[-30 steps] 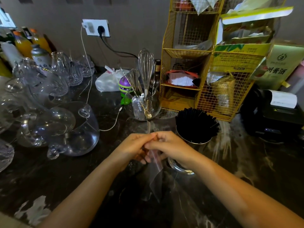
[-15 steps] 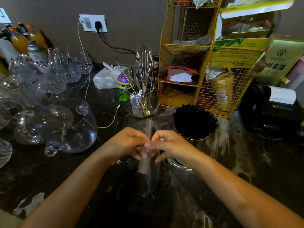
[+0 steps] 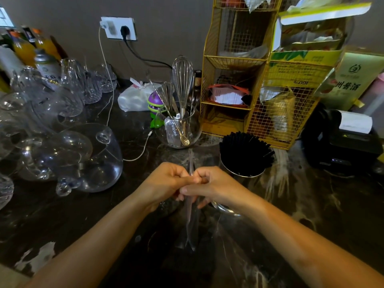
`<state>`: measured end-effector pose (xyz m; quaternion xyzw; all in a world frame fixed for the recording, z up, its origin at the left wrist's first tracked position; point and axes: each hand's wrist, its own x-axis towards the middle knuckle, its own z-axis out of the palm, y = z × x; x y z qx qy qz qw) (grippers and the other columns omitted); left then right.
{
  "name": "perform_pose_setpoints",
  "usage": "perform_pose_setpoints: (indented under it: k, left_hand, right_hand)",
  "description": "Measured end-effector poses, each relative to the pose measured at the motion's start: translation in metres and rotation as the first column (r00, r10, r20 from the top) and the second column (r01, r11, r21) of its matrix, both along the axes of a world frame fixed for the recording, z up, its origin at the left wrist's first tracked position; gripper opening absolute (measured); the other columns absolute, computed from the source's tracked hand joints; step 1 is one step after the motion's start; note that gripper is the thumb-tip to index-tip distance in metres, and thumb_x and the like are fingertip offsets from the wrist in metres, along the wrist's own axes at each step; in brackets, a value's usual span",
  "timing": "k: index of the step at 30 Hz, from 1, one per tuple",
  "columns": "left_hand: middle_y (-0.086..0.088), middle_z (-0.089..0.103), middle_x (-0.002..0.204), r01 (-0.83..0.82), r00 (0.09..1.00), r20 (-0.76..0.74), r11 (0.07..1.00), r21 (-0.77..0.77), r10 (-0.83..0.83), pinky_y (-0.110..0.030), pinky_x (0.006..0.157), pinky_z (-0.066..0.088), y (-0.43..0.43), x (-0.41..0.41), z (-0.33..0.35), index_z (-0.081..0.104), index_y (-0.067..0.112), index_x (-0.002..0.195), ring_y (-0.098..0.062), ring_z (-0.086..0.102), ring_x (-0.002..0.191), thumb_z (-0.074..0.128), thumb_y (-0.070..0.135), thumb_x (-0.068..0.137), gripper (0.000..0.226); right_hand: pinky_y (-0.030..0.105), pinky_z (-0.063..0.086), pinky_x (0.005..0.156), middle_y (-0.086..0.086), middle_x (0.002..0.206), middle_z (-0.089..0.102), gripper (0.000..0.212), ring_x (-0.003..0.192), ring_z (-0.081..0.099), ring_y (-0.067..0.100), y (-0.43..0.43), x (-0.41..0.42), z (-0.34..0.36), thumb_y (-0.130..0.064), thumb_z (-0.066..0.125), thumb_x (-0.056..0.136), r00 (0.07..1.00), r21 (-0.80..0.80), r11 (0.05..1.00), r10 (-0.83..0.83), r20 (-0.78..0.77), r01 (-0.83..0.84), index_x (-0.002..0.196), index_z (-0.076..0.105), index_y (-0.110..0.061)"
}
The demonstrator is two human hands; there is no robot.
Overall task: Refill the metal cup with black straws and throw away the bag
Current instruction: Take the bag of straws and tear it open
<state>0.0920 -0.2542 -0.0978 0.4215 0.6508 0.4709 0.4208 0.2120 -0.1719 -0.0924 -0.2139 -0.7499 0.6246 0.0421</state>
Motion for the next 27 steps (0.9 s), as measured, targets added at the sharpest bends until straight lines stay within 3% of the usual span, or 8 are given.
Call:
perform_pose_setpoints:
  k: [5, 12, 15, 19, 22, 27]
  left_hand:
    - [0.005, 0.054, 0.04, -0.005, 1.0, 0.021, 1.0, 0.028, 0.004, -0.013, 0.042, 0.037, -0.0002, 0.0018, -0.0018, 0.054, 0.014, 0.051, -0.006, 0.044, 0.039, 0.062, 0.019, 0.077, 0.028]
    - [0.006, 0.051, 0.036, -0.034, 0.998, 0.056, 0.998, 0.057, 0.03, -0.011, 0.039, 0.032, 0.0012, 0.0065, 0.0001, 0.048, 0.015, 0.049, -0.002, 0.041, 0.036, 0.058, 0.02, 0.079, 0.032]
    - [0.006, 0.05, 0.036, -0.084, 0.995, 0.063, 0.995, 0.059, 0.08, -0.011, 0.038, 0.032, 0.0013, 0.0068, -0.0019, 0.047, 0.016, 0.047, -0.002, 0.041, 0.037, 0.058, 0.02, 0.08, 0.035]
    - [0.007, 0.05, 0.041, -0.078, 0.996, 0.051, 0.996, 0.047, 0.075, -0.014, 0.04, 0.034, 0.0005, 0.0054, -0.0022, 0.049, 0.017, 0.049, -0.006, 0.043, 0.04, 0.058, 0.023, 0.079, 0.032]
    - [0.006, 0.05, 0.042, -0.059, 0.997, 0.046, 0.998, 0.03, 0.058, -0.015, 0.042, 0.033, -0.0003, 0.0047, -0.0008, 0.05, 0.014, 0.053, -0.007, 0.042, 0.04, 0.057, 0.021, 0.081, 0.029]
    - [0.004, 0.05, 0.041, 0.004, 0.999, 0.05, 1.0, -0.016, -0.003, -0.014, 0.04, 0.035, -0.0024, 0.0043, 0.0024, 0.05, 0.015, 0.052, -0.01, 0.041, 0.039, 0.047, 0.021, 0.088, 0.037]
  right_hand:
    - [0.02, 0.051, 0.056, -0.003, 0.067, 0.062, 0.016, 0.065, 0.062, 0.007, -0.0007, 0.001, 0.0033, -0.02, 0.067, 0.076, 1.0, 0.027, 1.0, 0.008, 0.006, -0.008, 0.067, 0.054, -0.02]
    - [0.02, 0.051, 0.057, 0.011, 0.076, 0.065, 0.004, 0.066, 0.062, 0.01, 0.0014, 0.0012, 0.006, -0.016, 0.063, 0.079, 0.999, 0.045, 0.999, 0.025, 0.02, -0.025, 0.076, 0.063, -0.014]
    - [0.019, 0.051, 0.055, 0.004, 0.074, 0.064, 0.012, 0.066, 0.062, 0.009, 0.0023, 0.0033, 0.0056, -0.013, 0.056, 0.084, 0.999, -0.02, 0.999, 0.04, 0.014, -0.04, 0.085, 0.065, -0.006]
    - [0.022, 0.053, 0.056, 0.018, 0.084, 0.062, 0.026, 0.066, 0.062, 0.014, 0.0039, 0.0047, 0.0024, -0.012, 0.046, 0.09, 0.999, -0.061, 0.998, 0.031, 0.041, -0.029, 0.099, 0.057, 0.01]
    - [0.02, 0.052, 0.053, 0.014, 0.076, 0.062, 0.025, 0.059, 0.061, 0.01, 0.0026, 0.0042, 0.0024, -0.013, 0.043, 0.092, 0.998, -0.069, 0.998, 0.015, 0.058, -0.011, 0.096, 0.058, 0.006]
    - [0.015, 0.042, 0.04, -0.003, 0.052, 0.058, 0.027, 0.043, 0.055, 0.003, -0.0019, 0.0018, 0.0012, -0.011, 0.044, 0.09, 0.995, -0.014, 0.997, -0.081, 0.053, 0.082, 0.066, 0.055, -0.013]
